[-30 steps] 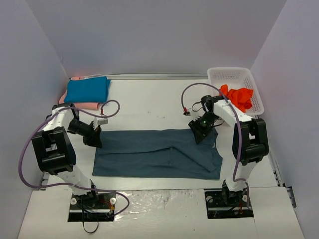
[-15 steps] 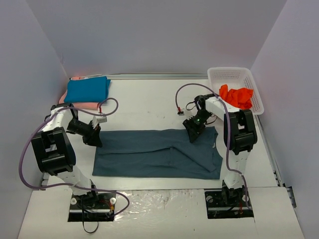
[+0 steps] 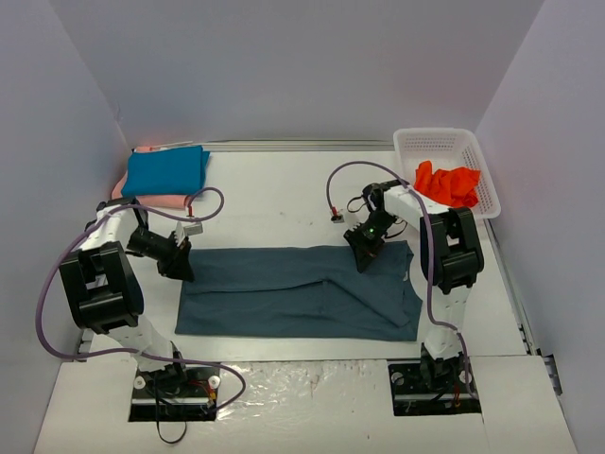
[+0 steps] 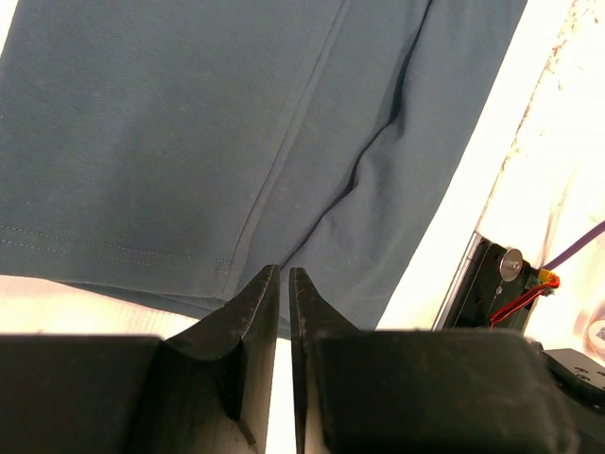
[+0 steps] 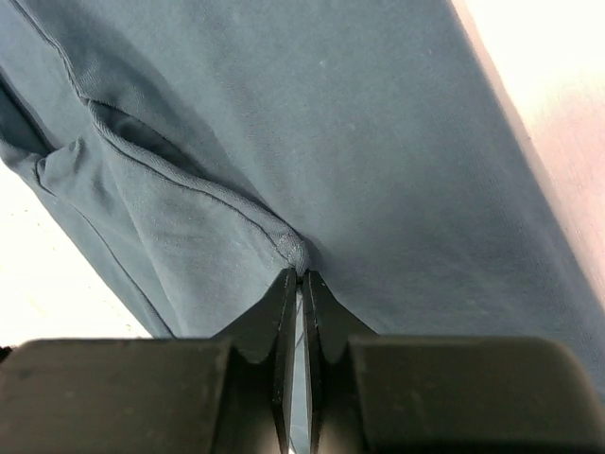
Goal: Fold and stack the t-shirts
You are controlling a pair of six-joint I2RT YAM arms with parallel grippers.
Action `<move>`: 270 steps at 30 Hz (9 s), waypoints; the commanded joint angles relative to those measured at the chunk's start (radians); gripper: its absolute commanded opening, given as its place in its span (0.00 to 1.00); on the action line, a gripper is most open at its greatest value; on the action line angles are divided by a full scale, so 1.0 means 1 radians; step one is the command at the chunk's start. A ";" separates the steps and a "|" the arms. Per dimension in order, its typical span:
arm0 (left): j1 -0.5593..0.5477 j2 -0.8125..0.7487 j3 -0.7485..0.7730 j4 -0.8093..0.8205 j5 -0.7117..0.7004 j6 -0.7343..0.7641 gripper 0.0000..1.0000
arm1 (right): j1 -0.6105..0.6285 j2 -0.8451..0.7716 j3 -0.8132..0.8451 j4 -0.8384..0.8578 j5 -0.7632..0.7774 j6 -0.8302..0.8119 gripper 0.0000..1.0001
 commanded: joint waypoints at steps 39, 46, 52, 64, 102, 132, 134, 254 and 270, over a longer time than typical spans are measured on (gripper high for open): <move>0.014 -0.097 0.010 -0.055 0.080 -0.018 0.08 | 0.244 -0.264 -0.110 -0.186 -0.012 -0.018 0.00; 0.014 -0.104 -0.008 -0.047 0.077 -0.020 0.08 | 0.287 -0.264 -0.107 -0.184 -0.018 -0.007 0.00; 0.013 -0.102 -0.021 -0.036 0.077 -0.023 0.06 | 0.329 -0.233 -0.095 -0.184 -0.026 -0.003 0.00; 0.014 -0.098 -0.031 -0.021 0.078 -0.030 0.06 | 0.398 -0.130 -0.040 -0.183 -0.019 0.002 0.00; 0.008 -0.170 -0.053 0.047 0.094 -0.102 0.22 | 0.246 -0.257 -0.109 -0.050 0.220 0.117 0.06; 0.007 -0.113 -0.012 0.062 0.040 -0.125 0.19 | -0.003 0.086 0.041 0.018 0.347 0.070 0.00; 0.008 -0.108 -0.007 0.082 0.034 -0.153 0.19 | -0.006 0.138 0.128 0.016 0.352 0.074 0.00; -0.928 0.260 0.251 0.170 -0.087 -0.463 0.02 | 0.007 0.268 0.396 0.216 0.370 0.261 0.00; -0.558 0.156 0.430 0.179 -0.103 -0.567 0.03 | 0.002 0.580 0.952 0.144 0.422 0.257 0.00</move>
